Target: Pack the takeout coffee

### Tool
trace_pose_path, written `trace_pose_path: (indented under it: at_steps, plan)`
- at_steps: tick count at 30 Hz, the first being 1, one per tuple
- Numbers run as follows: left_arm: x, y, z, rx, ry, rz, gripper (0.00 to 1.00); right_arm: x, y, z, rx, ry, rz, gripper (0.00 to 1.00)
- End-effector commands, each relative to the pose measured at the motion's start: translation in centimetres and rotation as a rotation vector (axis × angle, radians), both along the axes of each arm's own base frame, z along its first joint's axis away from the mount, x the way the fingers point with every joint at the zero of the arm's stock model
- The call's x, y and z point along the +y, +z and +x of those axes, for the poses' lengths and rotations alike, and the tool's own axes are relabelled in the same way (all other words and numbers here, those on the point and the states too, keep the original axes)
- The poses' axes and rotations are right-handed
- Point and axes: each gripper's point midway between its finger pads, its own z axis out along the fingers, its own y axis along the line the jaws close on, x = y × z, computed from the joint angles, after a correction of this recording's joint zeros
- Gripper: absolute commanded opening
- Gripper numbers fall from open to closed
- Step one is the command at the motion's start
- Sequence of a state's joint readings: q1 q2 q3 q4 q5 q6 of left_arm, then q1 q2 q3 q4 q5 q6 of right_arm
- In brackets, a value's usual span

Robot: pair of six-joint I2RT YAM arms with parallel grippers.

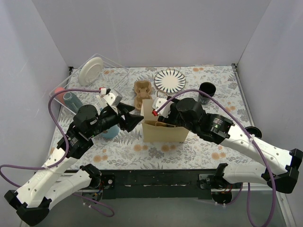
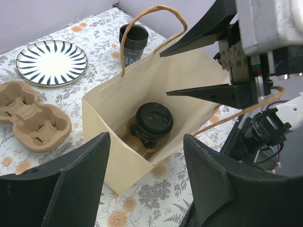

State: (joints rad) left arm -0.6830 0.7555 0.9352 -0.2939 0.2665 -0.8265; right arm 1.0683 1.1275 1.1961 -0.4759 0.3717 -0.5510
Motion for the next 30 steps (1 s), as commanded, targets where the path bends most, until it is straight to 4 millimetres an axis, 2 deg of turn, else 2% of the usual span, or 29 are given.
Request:
trace_pose_path:
  at_steps: [1, 8, 20, 24, 28, 30]
  plan:
    - [0.9, 1.8, 0.4, -0.023, 0.058, -0.007, 0.63, 0.6, 3.0, -0.5, 0.018, 0.009, 0.126, 0.61]
    - [2.4, 2.5, 1.2, 0.002, 0.16, 0.002, 0.64, 0.1, 4.7, -1.4, 0.056, 0.005, 0.214, 0.58]
    - [6.3, 0.9, 3.1, 0.138, 0.434, 0.026, 0.65, -2.4, 9.1, -1.6, 0.026, -0.093, 0.397, 0.54]
    - [7.6, 0.5, 3.4, 0.172, 0.516, 0.032, 0.65, -3.5, 11.3, -1.8, 0.006, -0.13, 0.485, 0.54]
    - [9.8, -0.6, 3.9, 0.238, 0.663, 0.046, 0.65, -4.4, 14.1, -2.0, -0.008, -0.156, 0.571, 0.54]
    - [11.4, -1.3, 4.0, 0.271, 0.759, 0.053, 0.63, -4.6, 14.9, -2.2, 0.008, -0.164, 0.616, 0.57]
